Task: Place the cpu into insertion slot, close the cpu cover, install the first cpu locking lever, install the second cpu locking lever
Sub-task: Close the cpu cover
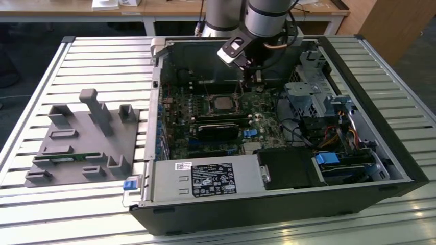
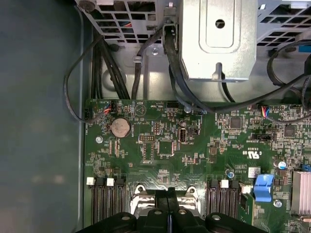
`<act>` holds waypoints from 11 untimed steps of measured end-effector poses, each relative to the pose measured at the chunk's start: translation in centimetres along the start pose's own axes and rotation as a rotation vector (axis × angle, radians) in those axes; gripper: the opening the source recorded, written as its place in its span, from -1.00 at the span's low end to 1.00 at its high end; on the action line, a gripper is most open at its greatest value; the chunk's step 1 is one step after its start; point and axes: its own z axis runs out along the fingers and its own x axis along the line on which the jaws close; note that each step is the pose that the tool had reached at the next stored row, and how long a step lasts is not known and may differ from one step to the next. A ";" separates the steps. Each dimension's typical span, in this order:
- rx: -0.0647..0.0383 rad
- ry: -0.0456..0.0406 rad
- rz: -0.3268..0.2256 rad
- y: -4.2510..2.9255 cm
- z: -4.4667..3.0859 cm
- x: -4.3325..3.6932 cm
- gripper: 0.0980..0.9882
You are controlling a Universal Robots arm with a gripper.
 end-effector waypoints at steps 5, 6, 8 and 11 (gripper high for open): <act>0.000 -0.0001 0.000 -0.25 0.04 0.00 -0.96; 0.000 -0.0002 0.000 -0.31 0.05 0.00 -0.96; 0.000 -0.0001 0.000 -0.48 0.08 0.00 -0.96; 0.000 0.0001 0.000 -0.68 0.16 0.00 -0.96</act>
